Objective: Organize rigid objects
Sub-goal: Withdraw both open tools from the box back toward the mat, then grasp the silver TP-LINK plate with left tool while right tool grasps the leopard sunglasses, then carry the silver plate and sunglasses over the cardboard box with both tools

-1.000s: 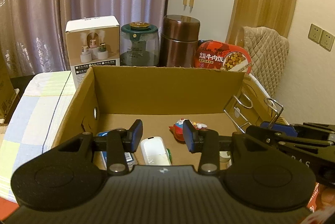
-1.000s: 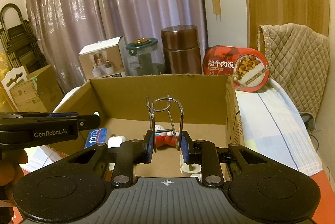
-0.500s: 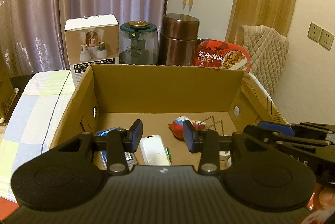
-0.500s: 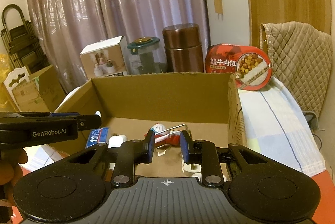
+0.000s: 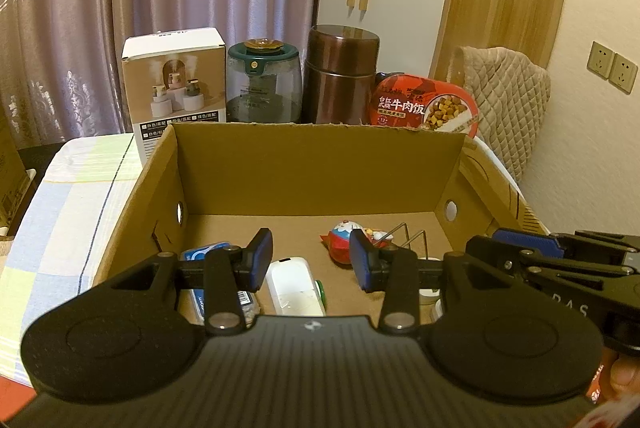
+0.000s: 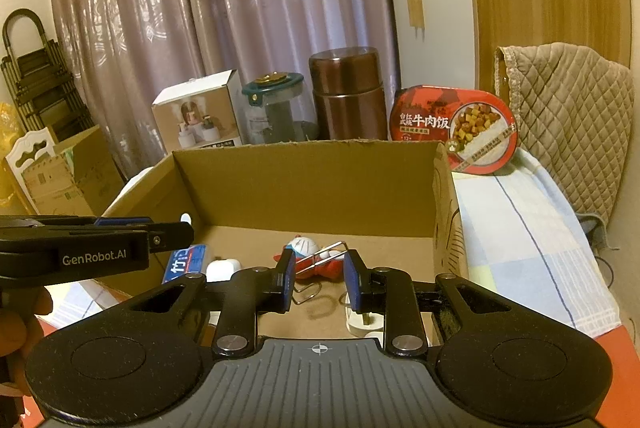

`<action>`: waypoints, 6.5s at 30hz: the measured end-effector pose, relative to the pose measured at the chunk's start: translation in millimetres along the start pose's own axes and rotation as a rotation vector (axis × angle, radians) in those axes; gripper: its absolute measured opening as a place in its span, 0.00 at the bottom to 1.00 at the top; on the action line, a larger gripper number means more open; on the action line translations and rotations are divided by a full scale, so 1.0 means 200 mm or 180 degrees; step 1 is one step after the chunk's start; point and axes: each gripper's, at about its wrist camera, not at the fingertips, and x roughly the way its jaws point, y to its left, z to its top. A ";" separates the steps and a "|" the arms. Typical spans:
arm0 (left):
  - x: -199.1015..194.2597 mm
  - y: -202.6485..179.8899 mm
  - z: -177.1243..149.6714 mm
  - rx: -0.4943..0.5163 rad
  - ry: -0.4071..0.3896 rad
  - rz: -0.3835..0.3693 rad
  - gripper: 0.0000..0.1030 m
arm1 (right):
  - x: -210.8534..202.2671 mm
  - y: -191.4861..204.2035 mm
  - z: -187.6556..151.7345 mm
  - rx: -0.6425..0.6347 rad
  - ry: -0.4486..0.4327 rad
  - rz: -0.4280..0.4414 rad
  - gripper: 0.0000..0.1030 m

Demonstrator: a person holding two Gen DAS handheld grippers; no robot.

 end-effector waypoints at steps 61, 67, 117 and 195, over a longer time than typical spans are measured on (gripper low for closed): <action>-0.77 -0.07 -0.91 0.0272 0.0243 0.0157 0.93 | -0.78 -0.23 -0.77 -0.0298 0.0537 -0.0084 0.80; -0.71 -0.08 -0.93 0.0198 0.0339 0.0083 0.93 | -0.72 -0.13 -0.80 -0.0428 0.0572 0.0096 0.80; -0.48 -0.12 -0.88 0.0182 0.0541 -0.0019 0.93 | -0.36 -0.06 -0.88 -0.0654 0.0589 0.0189 0.27; -0.69 -0.27 -0.34 0.0291 -0.0156 0.0248 0.83 | -0.75 0.02 -0.17 -0.0102 -0.0253 -0.0017 0.26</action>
